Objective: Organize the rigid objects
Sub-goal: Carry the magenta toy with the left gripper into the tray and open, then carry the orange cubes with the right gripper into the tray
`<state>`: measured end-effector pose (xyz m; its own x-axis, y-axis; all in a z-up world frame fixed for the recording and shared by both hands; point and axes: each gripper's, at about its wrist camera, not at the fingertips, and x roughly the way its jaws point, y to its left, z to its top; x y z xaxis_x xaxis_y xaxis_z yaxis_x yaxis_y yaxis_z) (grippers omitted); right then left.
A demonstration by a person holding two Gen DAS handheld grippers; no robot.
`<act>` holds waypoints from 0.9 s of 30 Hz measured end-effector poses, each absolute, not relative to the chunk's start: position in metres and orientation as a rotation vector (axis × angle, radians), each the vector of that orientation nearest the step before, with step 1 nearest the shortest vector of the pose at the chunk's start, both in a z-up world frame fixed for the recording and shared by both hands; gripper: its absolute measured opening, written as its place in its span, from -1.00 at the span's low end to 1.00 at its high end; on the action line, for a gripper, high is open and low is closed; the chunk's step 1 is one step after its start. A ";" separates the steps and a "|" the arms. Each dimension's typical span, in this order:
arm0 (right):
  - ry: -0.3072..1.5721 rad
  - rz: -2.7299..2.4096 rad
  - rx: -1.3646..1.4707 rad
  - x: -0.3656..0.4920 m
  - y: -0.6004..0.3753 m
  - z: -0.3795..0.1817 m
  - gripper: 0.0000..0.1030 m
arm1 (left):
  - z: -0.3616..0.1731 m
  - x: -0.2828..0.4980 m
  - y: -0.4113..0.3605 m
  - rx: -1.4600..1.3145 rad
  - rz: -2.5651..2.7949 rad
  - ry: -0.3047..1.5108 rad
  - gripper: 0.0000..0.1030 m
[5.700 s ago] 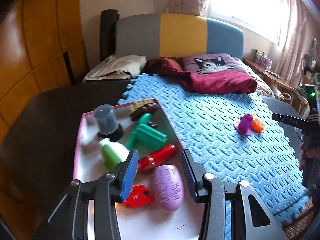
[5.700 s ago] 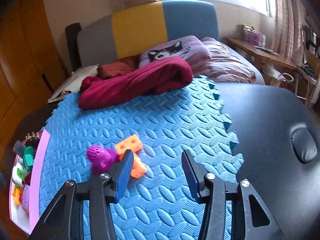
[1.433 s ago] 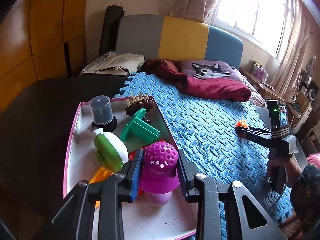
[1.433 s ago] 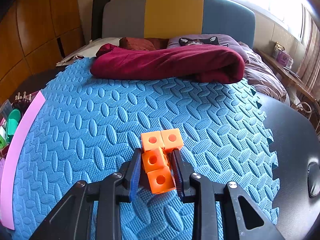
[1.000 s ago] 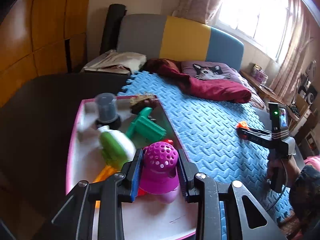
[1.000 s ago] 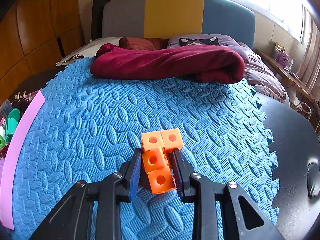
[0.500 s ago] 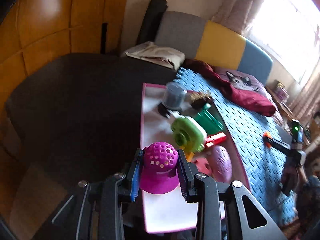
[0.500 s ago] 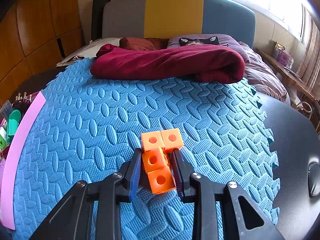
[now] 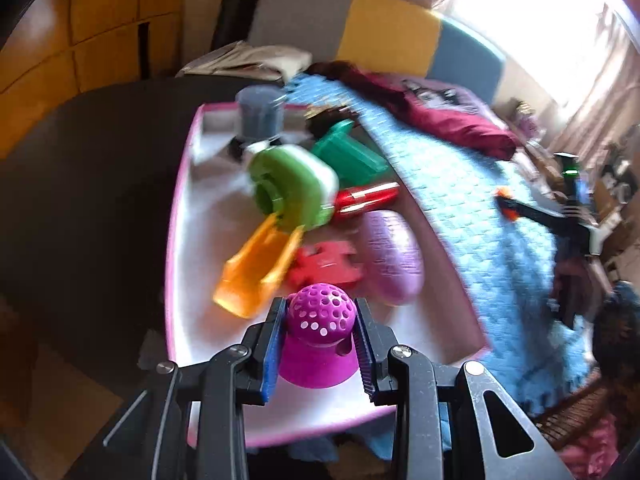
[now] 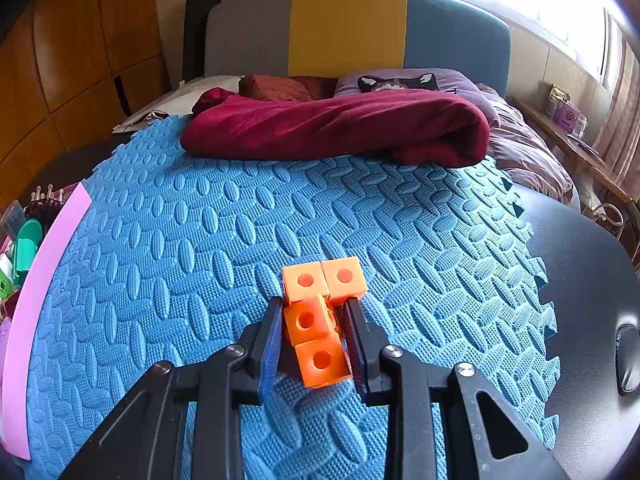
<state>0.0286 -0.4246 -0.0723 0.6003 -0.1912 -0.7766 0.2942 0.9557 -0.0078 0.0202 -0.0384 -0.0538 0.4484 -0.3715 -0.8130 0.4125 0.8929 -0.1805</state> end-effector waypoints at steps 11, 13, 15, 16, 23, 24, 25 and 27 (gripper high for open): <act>0.885 -0.287 0.117 0.028 -0.424 -0.071 -0.45 | -0.064 0.030 -0.031 0.061 -0.426 0.982 -0.24; 0.885 -0.288 0.114 0.029 -0.424 -0.071 -0.45 | -0.061 0.028 -0.030 0.062 -0.421 0.971 -0.15; 0.885 -0.289 0.114 0.028 -0.424 -0.071 -0.45 | -0.057 0.026 -0.029 0.055 -0.418 0.961 -0.08; 0.885 -0.289 0.113 0.028 -0.424 -0.071 -0.45 | -0.055 0.025 -0.028 0.053 -0.417 0.957 -0.08; 0.887 -0.295 0.100 0.028 -0.422 -0.071 -0.46 | -0.035 0.018 -0.020 0.064 -0.374 0.886 -0.08; 0.888 -0.297 0.096 0.029 -0.422 -0.071 -0.46 | -0.032 0.018 -0.019 0.064 -0.361 0.877 -0.08; 0.889 -0.299 0.093 0.029 -0.422 -0.071 -0.46 | -0.030 0.018 -0.018 0.063 -0.353 0.871 -0.08; 0.891 -0.300 0.087 0.029 -0.421 -0.071 -0.46 | -0.026 0.019 -0.015 0.057 -0.341 0.860 -0.08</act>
<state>0.0290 -0.4207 -0.0706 0.5902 -0.2213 -0.7763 0.2933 0.9548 -0.0493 0.0190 -0.0149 -0.0257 0.6018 -0.2709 -0.7513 0.3169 0.9445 -0.0868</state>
